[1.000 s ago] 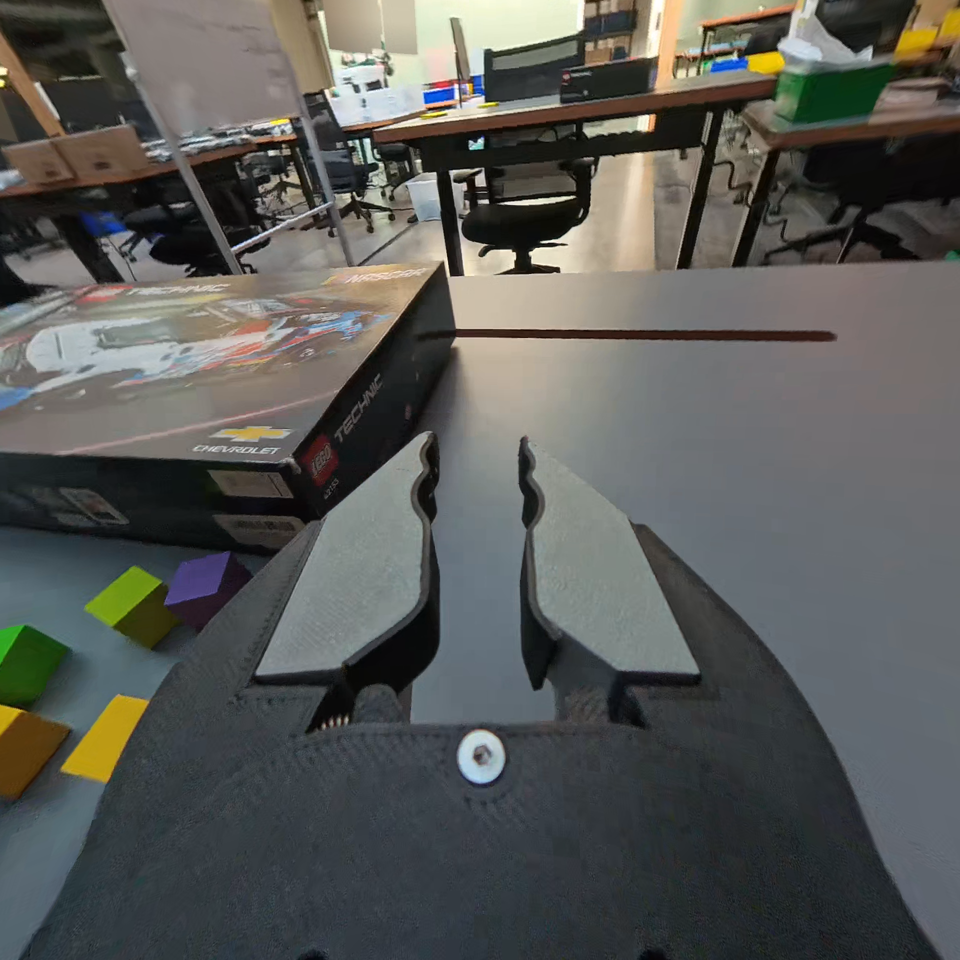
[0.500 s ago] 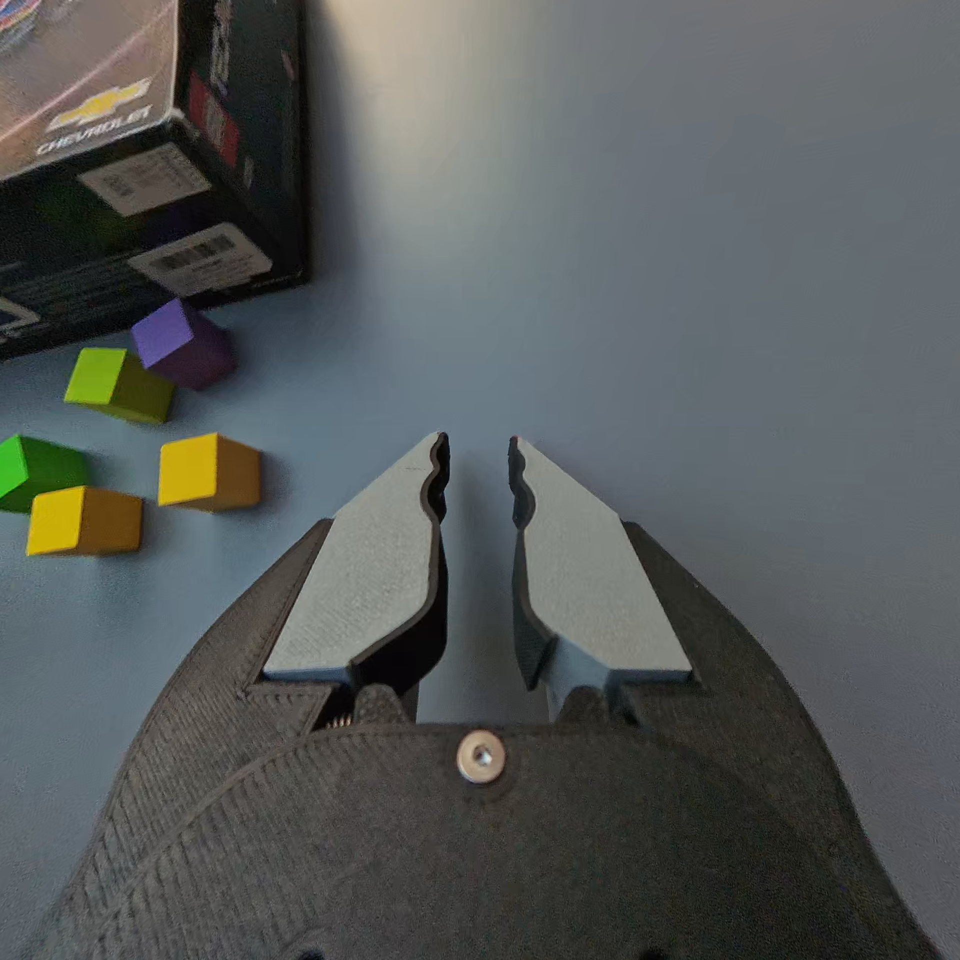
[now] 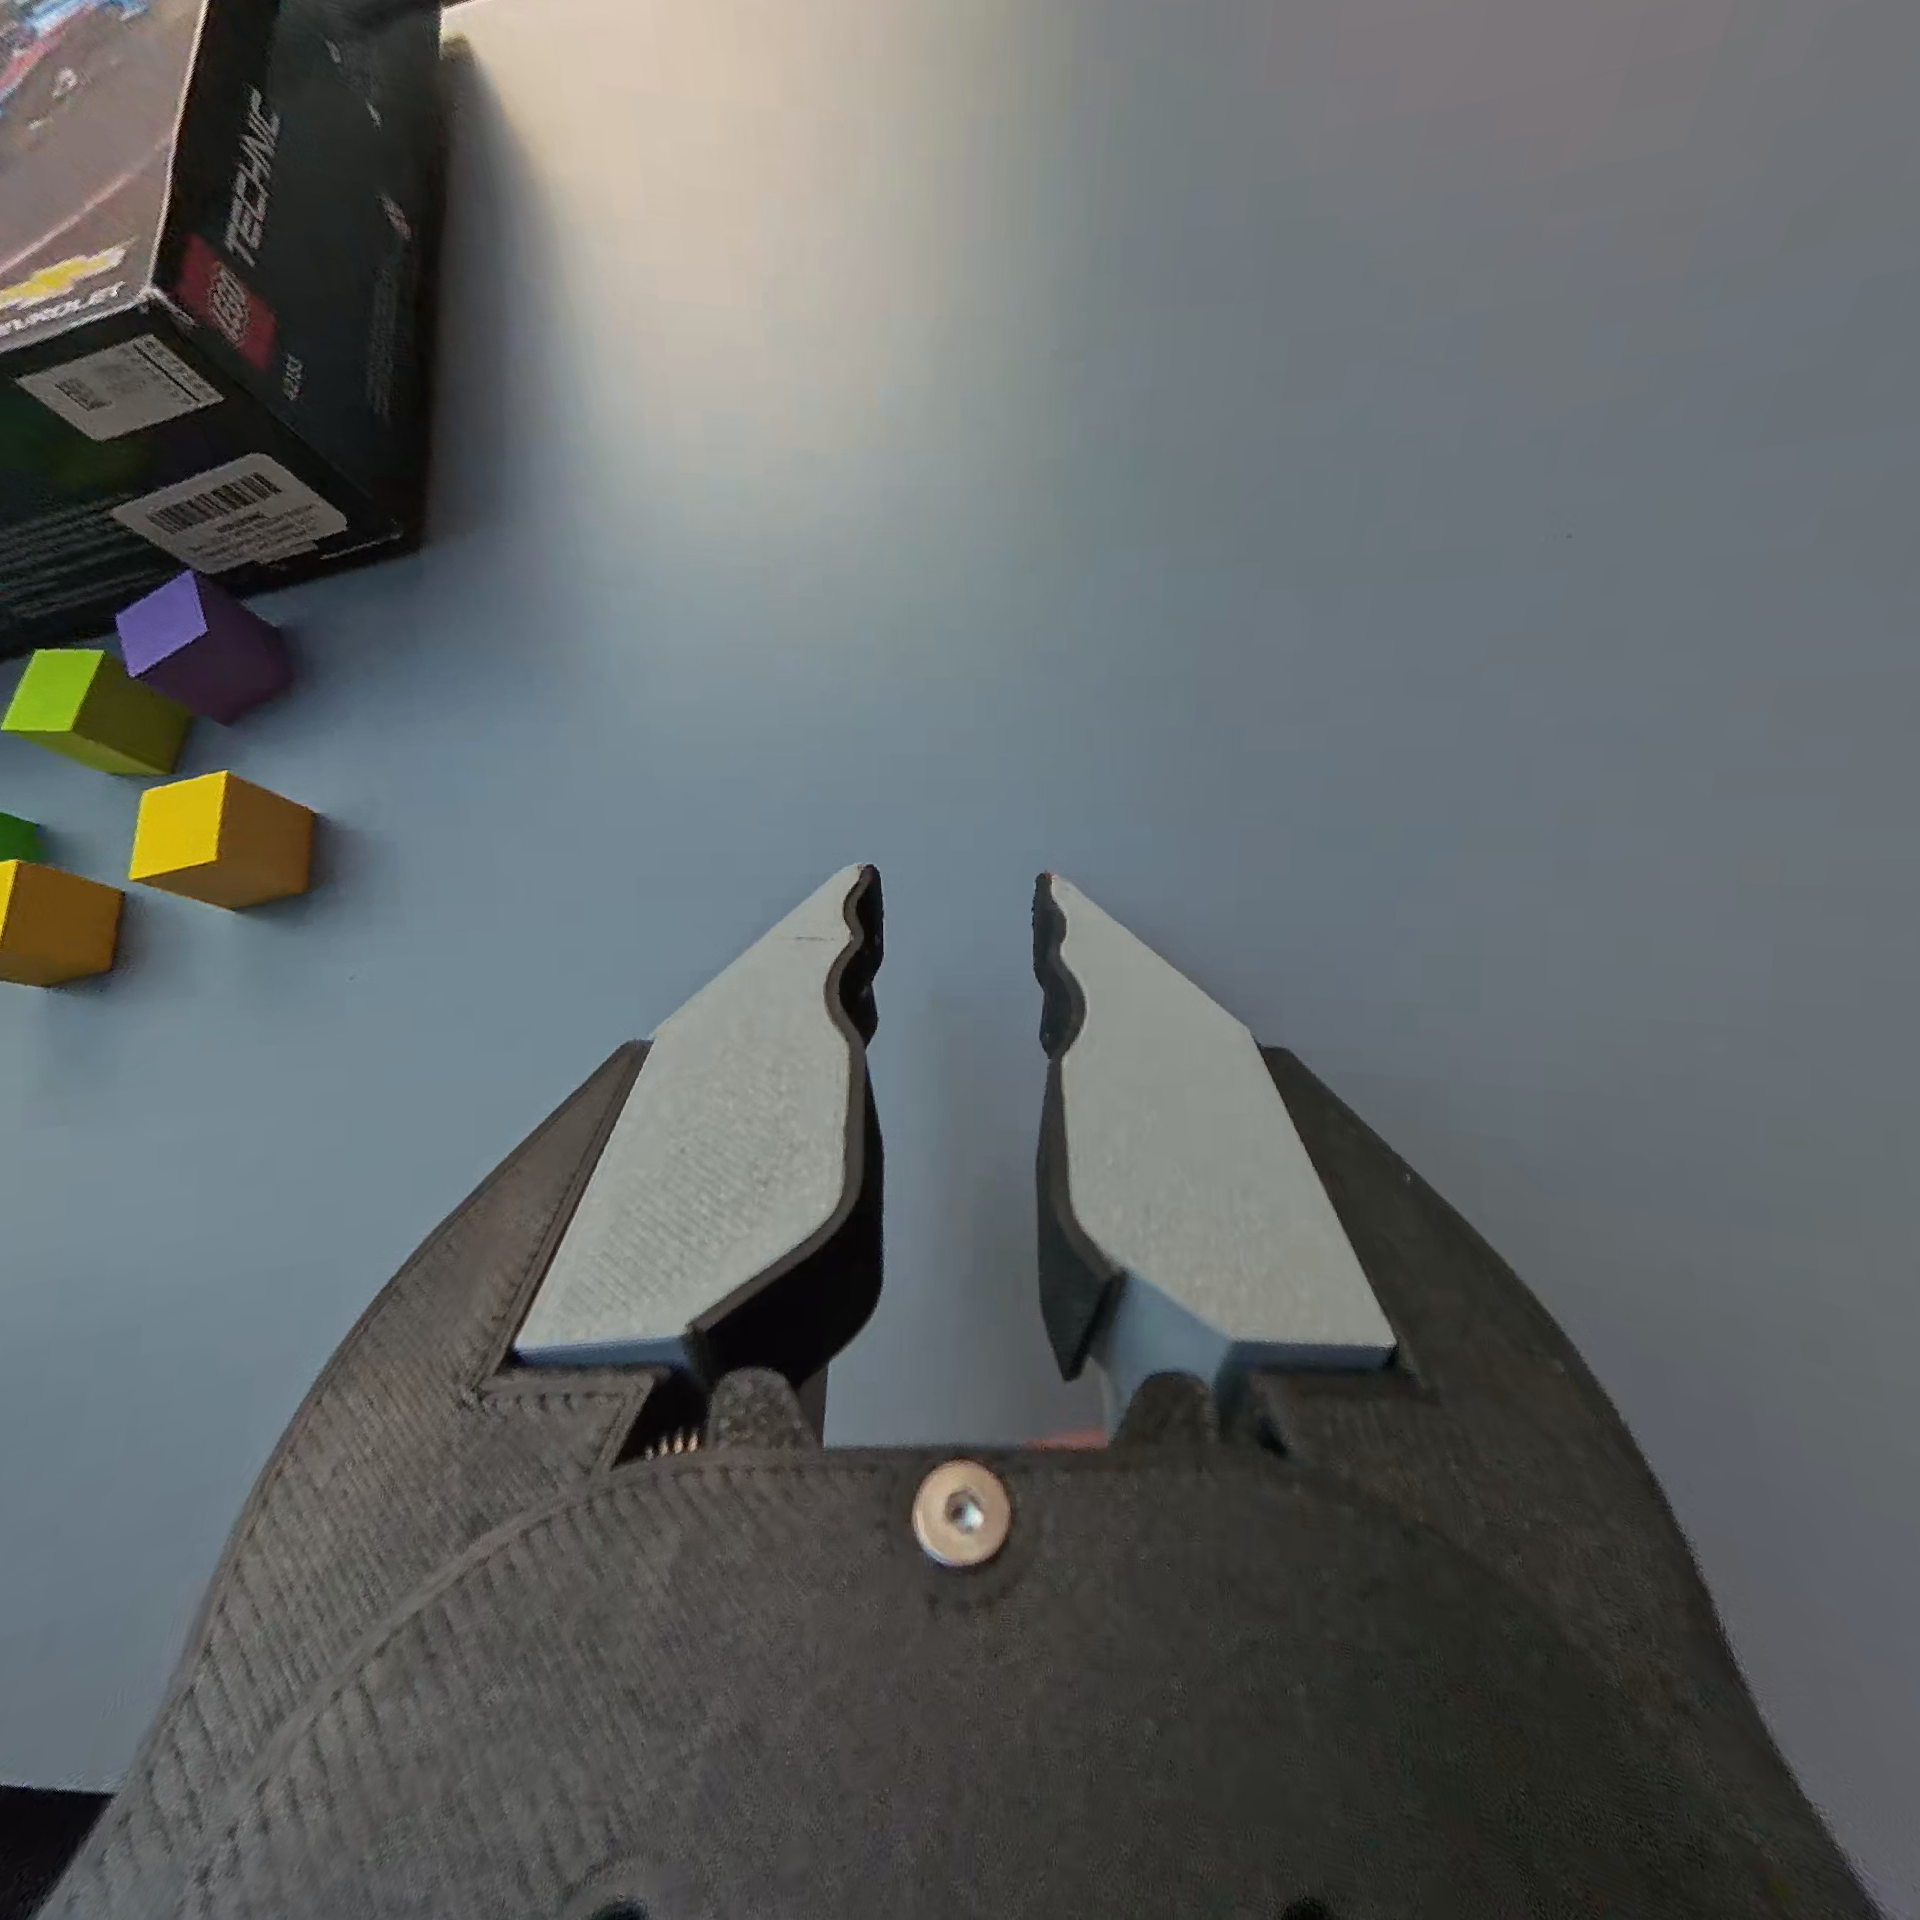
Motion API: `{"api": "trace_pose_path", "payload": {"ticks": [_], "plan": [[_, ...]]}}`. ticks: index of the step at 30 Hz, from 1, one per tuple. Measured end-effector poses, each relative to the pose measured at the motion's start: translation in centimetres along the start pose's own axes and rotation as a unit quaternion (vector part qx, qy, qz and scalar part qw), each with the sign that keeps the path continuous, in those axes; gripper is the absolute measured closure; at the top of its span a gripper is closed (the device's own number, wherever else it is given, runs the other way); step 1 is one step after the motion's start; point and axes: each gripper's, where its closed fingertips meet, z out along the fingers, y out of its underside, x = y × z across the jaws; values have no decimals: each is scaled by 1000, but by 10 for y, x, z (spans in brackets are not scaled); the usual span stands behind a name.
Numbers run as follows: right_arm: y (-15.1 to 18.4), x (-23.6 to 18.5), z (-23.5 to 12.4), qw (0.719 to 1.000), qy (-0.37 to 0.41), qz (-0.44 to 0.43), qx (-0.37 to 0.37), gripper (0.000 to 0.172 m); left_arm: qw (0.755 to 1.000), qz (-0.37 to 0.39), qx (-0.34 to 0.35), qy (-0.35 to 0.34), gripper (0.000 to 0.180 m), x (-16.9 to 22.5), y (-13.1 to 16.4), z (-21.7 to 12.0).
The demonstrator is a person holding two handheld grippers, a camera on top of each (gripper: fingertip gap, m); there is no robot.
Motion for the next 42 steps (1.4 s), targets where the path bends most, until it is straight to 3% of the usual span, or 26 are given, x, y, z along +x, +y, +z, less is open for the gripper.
{"api": "trace_pose_path", "payload": {"ticks": [5,7,11,18,22,27,31,35,42], "plan": [[0,-17,7,1000,-11,-20,-16,142,999,-18,-27,-4,180,6,18,1],[-4,-30,9,999,-4,-36,-22,133,1000,-13,-13,-7,180,2,18,1],[-25,-68,14,996,25,-80,-20,131,999,1,25,21,172,-8,15,-1],[-53,-173,15,995,39,-88,-20,128,995,1,70,69,146,-56,35,-17],[-43,-231,18,988,22,-147,-44,125,993,3,83,88,140,-79,43,-17],[-8,-284,27,973,-15,-211,-91,121,988,12,102,116,154,-91,43,-13],[1,-315,30,968,-48,-231,-84,121,990,-2,95,105,139,-99,44,-14],[-18,-353,32,965,-103,-240,-37,120,993,-37,76,85,132,-103,56,-23],[-3,-448,44,925,-258,-280,-6,121,997,-68,-5,45,131,-110,84,-43]]}}
